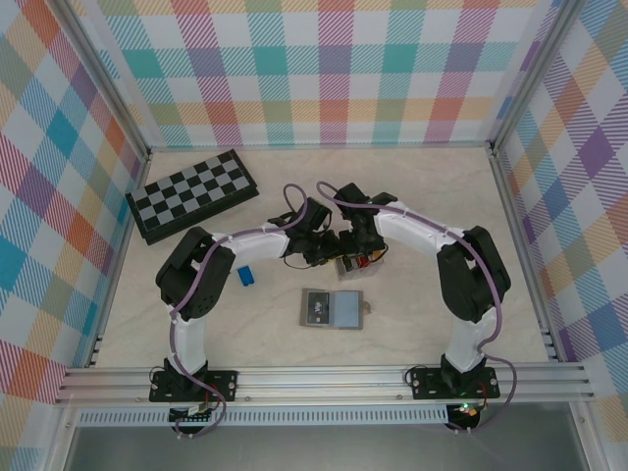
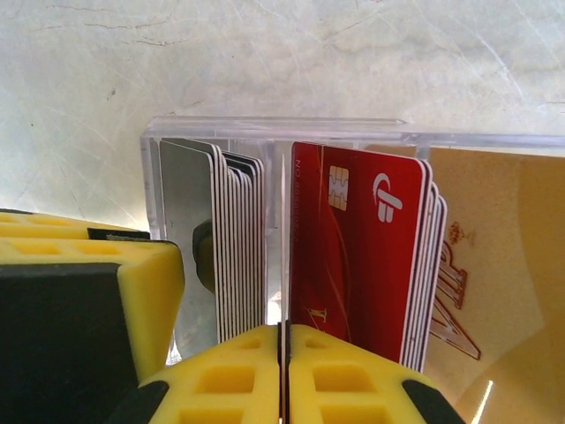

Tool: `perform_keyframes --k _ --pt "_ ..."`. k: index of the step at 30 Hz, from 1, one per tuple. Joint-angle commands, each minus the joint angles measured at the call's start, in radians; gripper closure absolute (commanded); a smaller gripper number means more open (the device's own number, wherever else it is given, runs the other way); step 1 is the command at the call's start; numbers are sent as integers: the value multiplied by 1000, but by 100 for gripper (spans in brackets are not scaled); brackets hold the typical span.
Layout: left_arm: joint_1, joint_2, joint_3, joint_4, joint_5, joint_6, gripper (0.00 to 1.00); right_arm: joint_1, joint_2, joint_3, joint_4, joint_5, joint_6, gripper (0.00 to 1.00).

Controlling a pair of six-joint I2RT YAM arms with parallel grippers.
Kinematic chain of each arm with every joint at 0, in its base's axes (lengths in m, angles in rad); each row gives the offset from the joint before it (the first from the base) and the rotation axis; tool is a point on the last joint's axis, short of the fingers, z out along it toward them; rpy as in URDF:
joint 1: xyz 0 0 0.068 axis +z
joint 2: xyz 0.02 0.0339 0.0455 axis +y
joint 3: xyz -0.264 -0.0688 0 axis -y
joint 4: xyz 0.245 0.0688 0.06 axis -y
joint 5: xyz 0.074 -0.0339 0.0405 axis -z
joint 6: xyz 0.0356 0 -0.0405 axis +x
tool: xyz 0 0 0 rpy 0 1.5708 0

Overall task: Put the credit cards into the card holder
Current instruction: Pick up the credit card from the storage box.

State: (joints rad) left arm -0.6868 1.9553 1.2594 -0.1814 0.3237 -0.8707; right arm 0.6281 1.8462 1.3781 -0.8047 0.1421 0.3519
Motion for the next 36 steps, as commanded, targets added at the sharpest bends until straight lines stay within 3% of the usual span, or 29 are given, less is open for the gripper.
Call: perform_keyframes --k 1,11,20,23,26,30,36 --pt "-5 7 0 -51 0 18 82 1 -65 -2 -28 16 10 92" --pt "-4 -27 0 -38 9 24 78 -12 -220 -61 -23 -14 51 94" --pt "-4 -189 -32 -56 -38 44 53 -107 -536 -269 140 -163 172 94" --pt "-2 -282 -89 -34 -63 37 46 -143 -629 -365 240 -272 237 93" --pt "21 -371 -190 118 20 -30 41 -176 -697 -459 374 -429 305 93" --pt "71 -417 -326 512 241 -198 36 -199 -734 -526 514 -583 387 93" --pt "75 -404 -348 656 372 -234 37 -205 -720 -564 693 -729 468 93"
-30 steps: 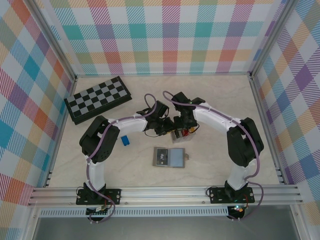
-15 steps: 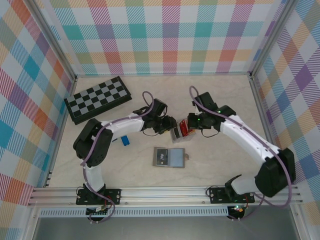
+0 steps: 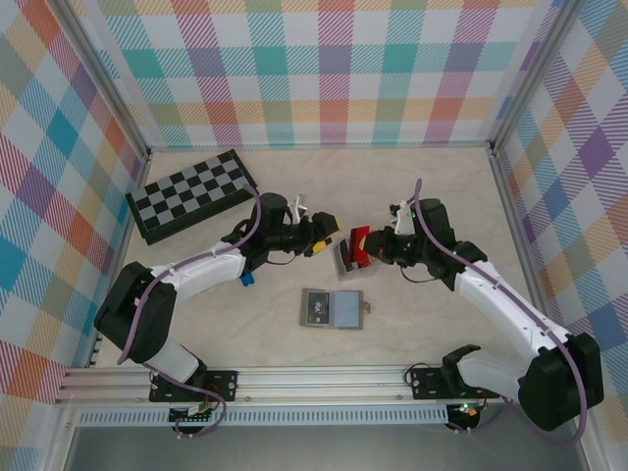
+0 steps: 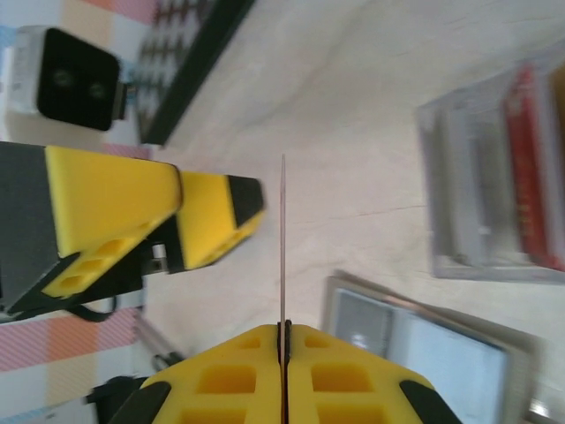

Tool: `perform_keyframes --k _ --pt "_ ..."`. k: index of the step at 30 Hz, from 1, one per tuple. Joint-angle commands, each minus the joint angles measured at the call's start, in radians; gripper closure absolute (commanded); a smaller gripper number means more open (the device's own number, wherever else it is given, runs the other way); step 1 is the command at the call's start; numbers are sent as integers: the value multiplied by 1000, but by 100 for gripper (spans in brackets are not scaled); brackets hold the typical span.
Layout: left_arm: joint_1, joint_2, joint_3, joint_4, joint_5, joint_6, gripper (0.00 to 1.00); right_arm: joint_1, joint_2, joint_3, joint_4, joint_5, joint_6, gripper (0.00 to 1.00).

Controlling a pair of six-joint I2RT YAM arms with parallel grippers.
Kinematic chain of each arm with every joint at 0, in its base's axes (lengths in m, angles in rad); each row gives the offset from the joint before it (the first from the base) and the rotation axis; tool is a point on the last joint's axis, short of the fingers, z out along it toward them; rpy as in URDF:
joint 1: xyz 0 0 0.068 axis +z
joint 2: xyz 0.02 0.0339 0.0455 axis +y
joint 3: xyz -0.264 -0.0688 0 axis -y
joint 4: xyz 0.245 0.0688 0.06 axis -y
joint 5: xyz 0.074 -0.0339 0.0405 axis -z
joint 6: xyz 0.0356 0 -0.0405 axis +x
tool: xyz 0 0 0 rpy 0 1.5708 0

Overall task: Put the credit cards into the card holder
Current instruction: Pick up the credit card from the storage box.

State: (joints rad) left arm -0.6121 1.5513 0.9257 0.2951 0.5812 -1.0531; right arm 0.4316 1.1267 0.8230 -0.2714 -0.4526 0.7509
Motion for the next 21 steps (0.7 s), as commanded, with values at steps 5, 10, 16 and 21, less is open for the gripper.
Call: perform_keyframes --k 5,10,16,21 --pt "0 -5 -22 231 155 -58 50 -10 30 -16 247 -201 117 93" --pt "0 -32 -38 254 163 -56 67 -20 45 -12 252 -215 124 93" --pt "1 -59 -59 259 161 -54 73 -37 54 -57 304 -210 174 92" --pt "0 -75 -72 260 159 -54 75 -53 65 -94 363 -218 223 92"
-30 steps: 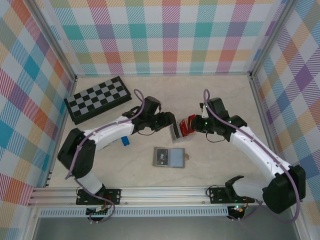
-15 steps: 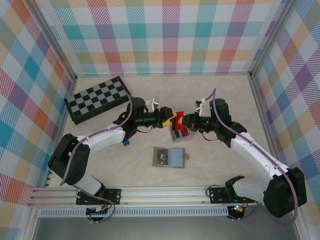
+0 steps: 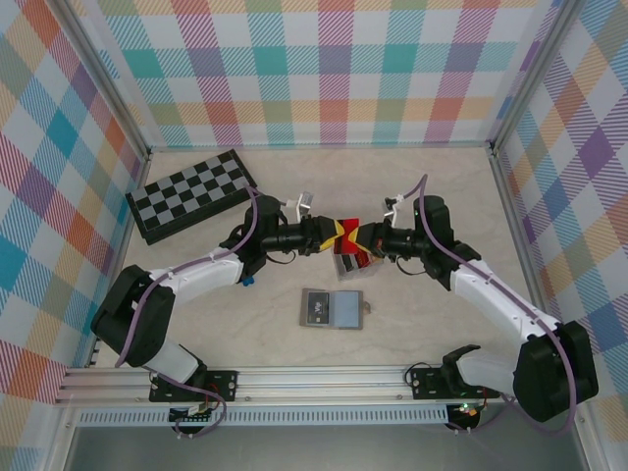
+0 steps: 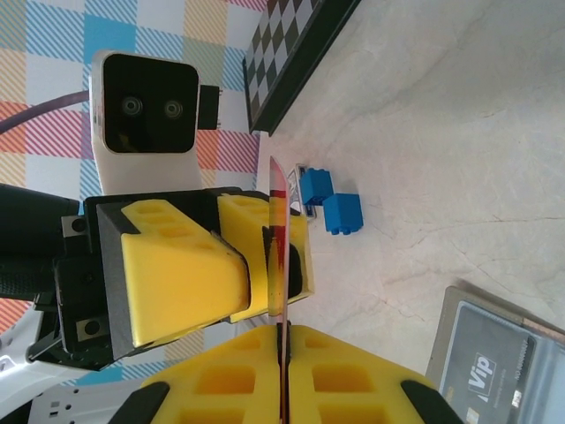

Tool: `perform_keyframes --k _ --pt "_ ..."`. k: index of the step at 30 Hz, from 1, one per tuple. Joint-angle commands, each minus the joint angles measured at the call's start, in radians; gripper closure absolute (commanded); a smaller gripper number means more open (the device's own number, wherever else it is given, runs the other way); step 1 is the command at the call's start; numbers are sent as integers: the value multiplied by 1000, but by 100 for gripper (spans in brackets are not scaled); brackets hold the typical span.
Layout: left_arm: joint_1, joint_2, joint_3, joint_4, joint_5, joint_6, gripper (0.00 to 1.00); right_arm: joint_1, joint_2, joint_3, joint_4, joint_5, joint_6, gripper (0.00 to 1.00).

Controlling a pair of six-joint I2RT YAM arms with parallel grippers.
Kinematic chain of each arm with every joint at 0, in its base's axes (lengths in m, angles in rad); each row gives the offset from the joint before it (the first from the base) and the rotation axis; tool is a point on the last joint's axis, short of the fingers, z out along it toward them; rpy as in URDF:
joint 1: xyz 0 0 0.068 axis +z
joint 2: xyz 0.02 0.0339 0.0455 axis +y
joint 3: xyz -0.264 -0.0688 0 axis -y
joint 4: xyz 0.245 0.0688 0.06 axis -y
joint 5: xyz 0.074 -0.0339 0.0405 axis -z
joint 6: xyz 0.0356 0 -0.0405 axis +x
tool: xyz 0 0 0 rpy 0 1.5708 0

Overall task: Put the credit cards into the card holder
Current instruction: Pick up the credit card from the storage box, then insert the credit card into the card slot.

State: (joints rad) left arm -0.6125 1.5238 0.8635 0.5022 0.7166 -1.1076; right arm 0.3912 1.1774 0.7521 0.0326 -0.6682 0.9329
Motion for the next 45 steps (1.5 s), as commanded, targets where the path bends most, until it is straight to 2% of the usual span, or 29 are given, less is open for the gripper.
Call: perform_keyframes --k 1,5,7,10,13,15,17,21,27,33,45 --pt "0 -48 -10 56 27 1 78 -12 16 -24 61 -2 45 92" --pt "1 -52 -9 42 32 14 92 -14 20 -22 32 16 39 89" --pt "1 -58 -15 17 22 25 99 -14 15 -13 -18 33 25 84" --pt "0 -86 -30 -104 -27 87 100 -12 -10 20 -256 155 -70 72" --pt "-4 -127 -53 -296 -103 194 100 1 -18 40 -490 300 -195 59" --pt "-18 -153 -87 -399 -160 251 100 41 7 52 -601 383 -268 51" --pt "-35 -170 -137 -410 -193 260 100 91 52 59 -668 446 -289 44" --pt "-73 -183 -251 -349 -247 241 100 207 130 36 -658 532 -266 35" --pt "-108 -176 -360 -233 -279 220 100 255 206 13 -568 528 -238 33" --pt "-134 -134 -396 -104 -294 206 100 261 260 6 -525 496 -251 37" --pt "-177 -20 -396 -53 -307 201 100 262 329 -36 -461 471 -240 45"
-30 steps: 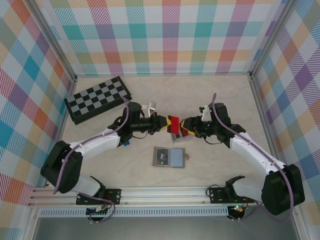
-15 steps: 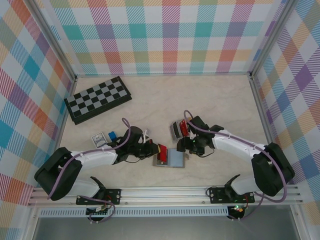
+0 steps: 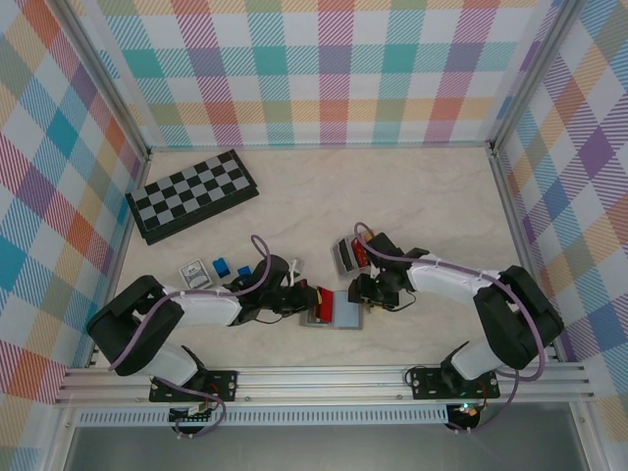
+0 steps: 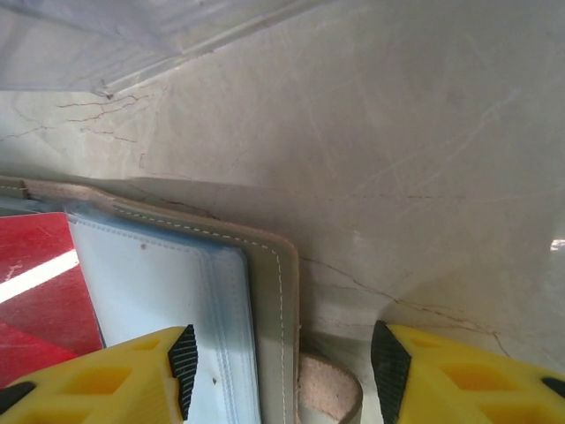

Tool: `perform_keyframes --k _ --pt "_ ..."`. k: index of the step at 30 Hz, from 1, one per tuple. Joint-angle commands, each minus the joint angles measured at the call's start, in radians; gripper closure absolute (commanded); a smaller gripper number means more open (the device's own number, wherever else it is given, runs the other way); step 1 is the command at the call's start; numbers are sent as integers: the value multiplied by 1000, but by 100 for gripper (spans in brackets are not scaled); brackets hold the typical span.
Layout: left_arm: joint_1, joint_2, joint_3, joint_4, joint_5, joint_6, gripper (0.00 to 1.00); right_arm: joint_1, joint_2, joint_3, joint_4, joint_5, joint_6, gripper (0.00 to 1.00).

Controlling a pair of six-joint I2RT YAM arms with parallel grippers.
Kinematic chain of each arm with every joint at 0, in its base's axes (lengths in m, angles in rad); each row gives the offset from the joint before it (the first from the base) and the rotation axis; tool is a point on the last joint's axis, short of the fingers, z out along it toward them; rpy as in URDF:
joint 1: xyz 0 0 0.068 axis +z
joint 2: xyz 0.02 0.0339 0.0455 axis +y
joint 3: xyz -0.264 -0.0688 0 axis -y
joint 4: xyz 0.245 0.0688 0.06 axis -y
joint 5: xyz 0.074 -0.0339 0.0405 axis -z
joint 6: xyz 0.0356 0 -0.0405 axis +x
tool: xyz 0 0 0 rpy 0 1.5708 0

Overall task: Put the credit cards into the card holder
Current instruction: Insert the credit card into the card slot.

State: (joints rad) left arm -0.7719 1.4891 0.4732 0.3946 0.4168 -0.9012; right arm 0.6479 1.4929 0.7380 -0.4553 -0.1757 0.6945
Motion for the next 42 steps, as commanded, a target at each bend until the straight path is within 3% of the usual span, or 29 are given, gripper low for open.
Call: perform_keyframes --k 1,17,30,42 --pt "-21 23 -7 57 -9 -8 100 5 20 -24 34 -27 2 46" --pt "-67 122 7 106 -18 -26 100 12 37 -58 85 -44 24 70" --pt "-77 104 15 34 35 -6 100 13 36 -70 96 -44 28 71" --pt "-128 178 122 -4 -15 -8 89 13 27 -96 132 -59 57 71"
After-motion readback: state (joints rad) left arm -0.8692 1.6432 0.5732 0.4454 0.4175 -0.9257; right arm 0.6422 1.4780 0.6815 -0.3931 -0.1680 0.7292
